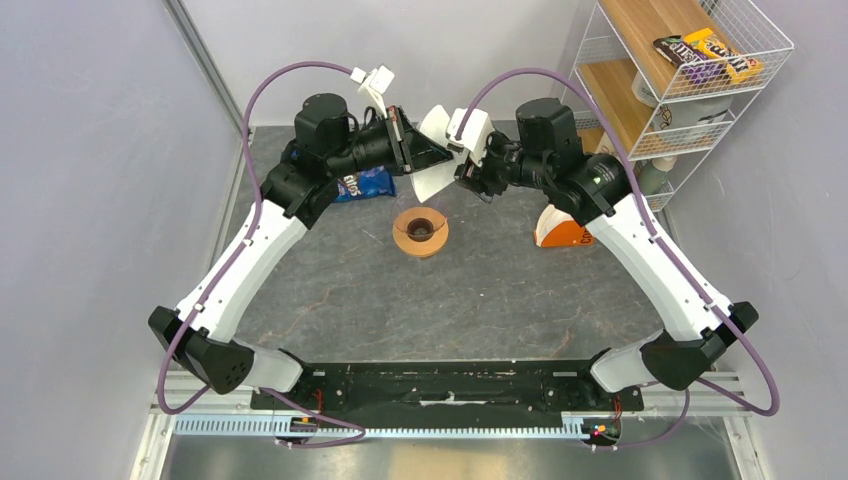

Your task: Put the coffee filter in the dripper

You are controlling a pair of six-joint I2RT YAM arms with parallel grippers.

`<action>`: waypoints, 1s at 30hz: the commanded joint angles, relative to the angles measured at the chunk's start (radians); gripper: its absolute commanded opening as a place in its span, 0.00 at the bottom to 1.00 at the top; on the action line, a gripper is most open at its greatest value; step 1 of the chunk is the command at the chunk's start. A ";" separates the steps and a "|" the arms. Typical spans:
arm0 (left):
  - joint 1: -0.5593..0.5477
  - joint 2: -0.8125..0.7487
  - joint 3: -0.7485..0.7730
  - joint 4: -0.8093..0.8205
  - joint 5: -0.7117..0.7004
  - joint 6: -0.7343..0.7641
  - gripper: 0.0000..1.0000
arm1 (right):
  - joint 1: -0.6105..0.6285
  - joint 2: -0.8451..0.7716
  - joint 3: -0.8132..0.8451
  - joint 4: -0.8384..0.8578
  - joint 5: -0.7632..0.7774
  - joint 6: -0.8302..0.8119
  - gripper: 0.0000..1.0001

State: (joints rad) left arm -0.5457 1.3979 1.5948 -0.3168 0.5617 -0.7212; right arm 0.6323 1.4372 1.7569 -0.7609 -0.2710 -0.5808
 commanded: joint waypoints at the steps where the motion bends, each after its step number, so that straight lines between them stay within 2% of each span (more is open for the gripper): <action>1: -0.002 -0.005 -0.012 0.047 0.051 -0.042 0.16 | 0.004 0.000 0.041 0.019 -0.005 -0.010 0.62; 2: -0.002 -0.006 -0.016 0.054 0.058 -0.046 0.17 | 0.004 0.001 0.041 0.018 -0.006 -0.011 0.61; 4: -0.003 -0.006 -0.021 0.058 0.058 -0.047 0.26 | 0.004 -0.004 0.041 0.018 -0.013 -0.009 0.60; 8: -0.002 0.002 -0.021 0.065 0.060 -0.052 0.34 | 0.003 -0.010 0.039 0.016 -0.040 0.001 0.60; 15: -0.002 0.001 -0.033 0.093 0.081 -0.054 0.18 | 0.003 -0.016 0.029 0.010 -0.049 -0.009 0.53; 16: -0.002 0.001 -0.035 0.089 0.083 -0.047 0.15 | 0.004 -0.020 0.025 0.009 -0.045 -0.010 0.55; 19: 0.002 0.002 -0.025 0.045 0.097 -0.021 0.07 | 0.004 -0.042 0.004 0.006 -0.013 -0.023 0.84; 22: 0.006 0.000 -0.021 0.004 0.110 0.002 0.02 | -0.002 -0.105 -0.062 0.041 0.013 -0.051 0.95; 26: 0.004 0.002 -0.028 0.013 0.155 -0.010 0.02 | -0.002 -0.173 -0.154 0.102 -0.049 -0.082 0.97; 30: -0.002 -0.001 -0.039 0.010 0.164 -0.009 0.02 | -0.001 -0.155 -0.135 0.109 -0.086 -0.075 0.97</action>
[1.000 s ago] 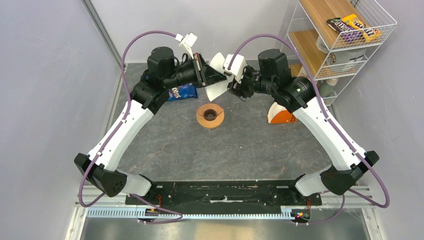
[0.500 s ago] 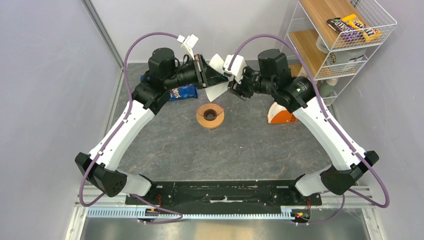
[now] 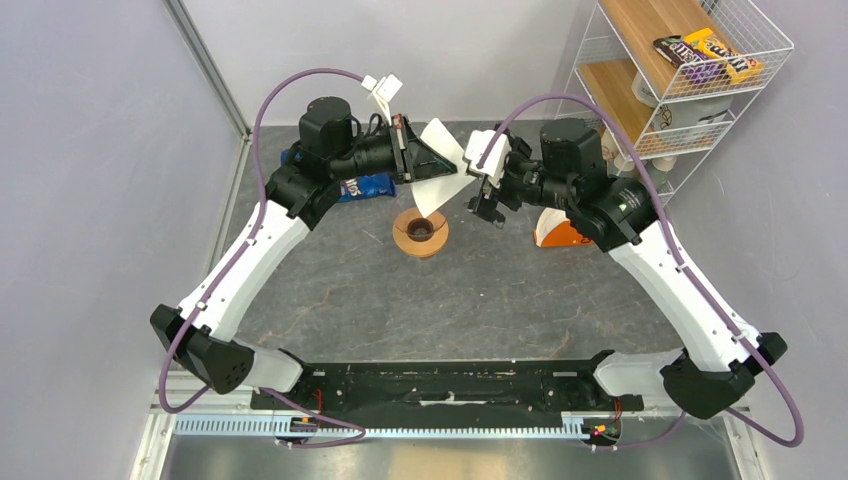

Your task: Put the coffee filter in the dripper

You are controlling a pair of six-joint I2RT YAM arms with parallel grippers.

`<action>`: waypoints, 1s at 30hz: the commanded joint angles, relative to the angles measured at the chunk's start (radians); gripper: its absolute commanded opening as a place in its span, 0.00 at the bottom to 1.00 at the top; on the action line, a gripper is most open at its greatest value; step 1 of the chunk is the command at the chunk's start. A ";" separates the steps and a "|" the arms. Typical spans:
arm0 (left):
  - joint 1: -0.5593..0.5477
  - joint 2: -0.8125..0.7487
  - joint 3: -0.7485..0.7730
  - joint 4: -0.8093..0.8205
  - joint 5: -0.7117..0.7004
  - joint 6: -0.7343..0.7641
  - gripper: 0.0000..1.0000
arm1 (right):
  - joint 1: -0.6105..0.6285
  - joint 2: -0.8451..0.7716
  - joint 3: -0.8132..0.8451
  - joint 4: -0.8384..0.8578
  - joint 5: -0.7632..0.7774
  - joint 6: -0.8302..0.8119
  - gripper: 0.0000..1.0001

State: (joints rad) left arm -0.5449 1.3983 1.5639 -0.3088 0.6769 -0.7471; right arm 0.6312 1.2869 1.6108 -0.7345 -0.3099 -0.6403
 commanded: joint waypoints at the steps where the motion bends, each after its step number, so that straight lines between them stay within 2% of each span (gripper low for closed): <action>1: -0.005 -0.005 -0.010 0.002 0.048 0.018 0.02 | 0.000 0.002 0.019 0.079 -0.053 -0.016 0.97; 5: -0.017 -0.010 -0.013 -0.016 0.018 0.036 0.02 | 0.002 0.033 0.068 0.032 -0.086 -0.024 0.96; 12: -0.036 0.004 0.000 -0.056 0.004 0.058 0.02 | 0.013 0.063 0.103 -0.019 -0.085 -0.061 0.86; 18: -0.043 0.010 0.009 -0.048 0.009 0.033 0.02 | 0.023 0.075 0.112 -0.038 -0.081 -0.089 0.69; 22: -0.044 0.016 0.017 -0.050 -0.002 0.032 0.02 | 0.030 0.071 0.108 -0.044 -0.080 -0.101 0.63; 24: -0.043 0.018 0.022 -0.055 -0.013 0.032 0.02 | 0.031 0.068 0.104 -0.048 -0.077 -0.103 0.66; 25: -0.043 0.021 0.024 -0.060 -0.020 0.032 0.02 | 0.034 0.069 0.103 -0.053 -0.073 -0.108 0.74; 26: -0.043 0.024 0.026 -0.066 -0.026 0.031 0.02 | 0.038 0.069 0.104 -0.053 -0.062 -0.109 0.87; 27: -0.043 0.026 0.027 -0.068 -0.032 0.027 0.02 | 0.040 0.071 0.104 -0.050 -0.052 -0.104 0.91; 30: -0.043 0.030 0.024 -0.073 -0.041 0.023 0.02 | 0.047 0.078 0.116 -0.055 -0.038 -0.105 0.90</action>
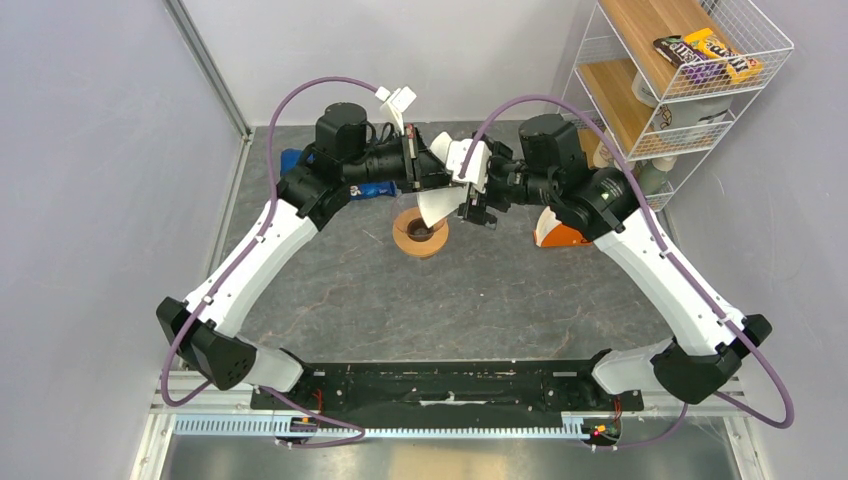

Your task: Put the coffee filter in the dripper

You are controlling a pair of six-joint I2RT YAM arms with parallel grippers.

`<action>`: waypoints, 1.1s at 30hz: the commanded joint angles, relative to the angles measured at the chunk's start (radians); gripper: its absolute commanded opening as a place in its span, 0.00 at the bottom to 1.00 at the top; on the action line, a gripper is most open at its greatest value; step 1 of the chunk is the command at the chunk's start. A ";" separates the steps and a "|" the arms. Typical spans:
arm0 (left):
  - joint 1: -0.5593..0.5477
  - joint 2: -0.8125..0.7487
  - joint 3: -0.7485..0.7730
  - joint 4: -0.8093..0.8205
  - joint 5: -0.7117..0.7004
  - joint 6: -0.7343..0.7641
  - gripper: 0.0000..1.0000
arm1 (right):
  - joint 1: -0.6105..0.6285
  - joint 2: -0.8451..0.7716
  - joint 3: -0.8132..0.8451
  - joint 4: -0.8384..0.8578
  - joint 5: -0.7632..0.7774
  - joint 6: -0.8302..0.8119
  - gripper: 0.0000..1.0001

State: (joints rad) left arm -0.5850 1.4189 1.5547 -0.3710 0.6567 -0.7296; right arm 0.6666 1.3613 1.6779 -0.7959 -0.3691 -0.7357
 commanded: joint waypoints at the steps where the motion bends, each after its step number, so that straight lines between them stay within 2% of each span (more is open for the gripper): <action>1: -0.004 0.011 0.033 -0.011 -0.017 0.006 0.02 | 0.012 0.006 0.049 0.006 0.017 -0.013 0.86; 6: -0.012 0.019 0.038 -0.009 -0.006 0.009 0.02 | 0.014 0.013 0.058 0.005 0.007 -0.019 0.58; 8: -0.012 0.018 0.039 -0.008 -0.002 0.011 0.07 | 0.013 0.015 0.055 0.006 0.007 -0.019 0.53; 11: -0.009 0.013 0.044 -0.011 -0.001 0.019 0.21 | 0.014 0.009 0.047 0.004 0.007 -0.019 0.50; 13: -0.002 0.012 0.054 -0.015 -0.005 0.027 0.28 | 0.014 0.002 0.038 0.006 0.007 -0.019 0.48; 15: 0.010 0.009 0.057 -0.017 -0.012 0.026 0.29 | 0.014 -0.003 0.032 0.006 0.010 -0.018 0.45; 24: 0.031 -0.013 0.040 0.029 0.020 0.013 0.30 | 0.014 -0.020 0.012 0.007 -0.002 -0.021 0.48; 26: 0.030 -0.018 0.030 0.065 0.046 0.003 0.16 | 0.014 -0.022 0.009 0.007 -0.001 -0.018 0.53; 27: 0.031 -0.019 0.024 0.078 0.053 0.001 0.10 | -0.034 -0.020 0.009 0.007 0.003 -0.014 0.58; 28: 0.031 -0.024 0.018 0.090 0.060 0.004 0.06 | 0.013 -0.018 0.011 0.007 0.009 -0.009 0.60; 29: -0.013 -0.031 0.008 0.101 0.064 0.010 0.04 | 0.014 -0.016 0.012 0.006 0.014 -0.006 0.61; 30: 0.031 -0.036 0.001 0.108 0.066 0.015 0.02 | 0.014 -0.017 0.011 0.004 0.018 -0.004 0.61; 33: 0.030 -0.038 -0.008 0.117 0.072 0.003 0.02 | 0.014 -0.016 0.012 0.004 0.015 0.000 0.61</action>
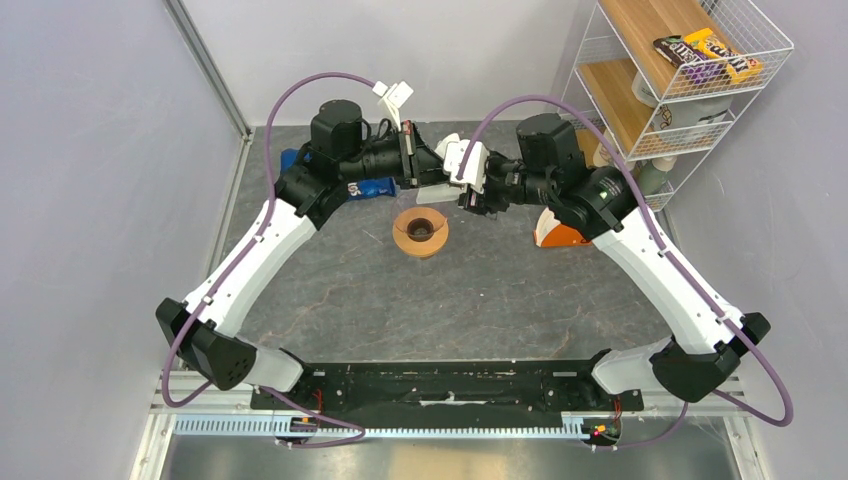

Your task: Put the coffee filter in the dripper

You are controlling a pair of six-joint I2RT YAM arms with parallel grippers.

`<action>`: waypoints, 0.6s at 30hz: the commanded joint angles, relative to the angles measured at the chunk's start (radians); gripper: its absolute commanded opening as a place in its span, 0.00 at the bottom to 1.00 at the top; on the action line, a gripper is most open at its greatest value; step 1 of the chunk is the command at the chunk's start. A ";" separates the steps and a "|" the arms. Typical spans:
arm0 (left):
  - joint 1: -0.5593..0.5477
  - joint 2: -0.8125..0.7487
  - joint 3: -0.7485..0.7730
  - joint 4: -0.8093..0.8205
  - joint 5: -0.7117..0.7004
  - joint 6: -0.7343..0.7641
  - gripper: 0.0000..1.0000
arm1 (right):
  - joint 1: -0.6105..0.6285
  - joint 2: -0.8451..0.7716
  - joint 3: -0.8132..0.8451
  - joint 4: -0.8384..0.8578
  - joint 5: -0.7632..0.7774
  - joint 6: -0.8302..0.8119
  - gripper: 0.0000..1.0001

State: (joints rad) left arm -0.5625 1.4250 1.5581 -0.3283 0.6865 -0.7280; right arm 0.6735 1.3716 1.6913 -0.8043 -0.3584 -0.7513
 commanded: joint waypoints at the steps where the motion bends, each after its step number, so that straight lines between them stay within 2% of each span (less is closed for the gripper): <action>1: 0.006 -0.042 -0.012 0.081 0.049 -0.004 0.02 | 0.007 -0.025 0.001 0.013 0.002 0.018 0.59; 13: -0.004 -0.035 -0.012 0.114 0.051 -0.036 0.04 | 0.007 -0.006 0.019 0.008 -0.006 0.017 0.39; 17: -0.001 -0.039 -0.009 0.081 0.050 -0.011 0.23 | 0.008 -0.001 0.027 0.011 0.008 0.036 0.29; 18: 0.003 -0.043 -0.009 0.074 0.050 -0.006 0.31 | 0.007 -0.002 0.027 0.011 0.009 0.039 0.28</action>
State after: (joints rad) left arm -0.5632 1.4166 1.5467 -0.2745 0.7170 -0.7414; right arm 0.6769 1.3720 1.6913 -0.8040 -0.3584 -0.7361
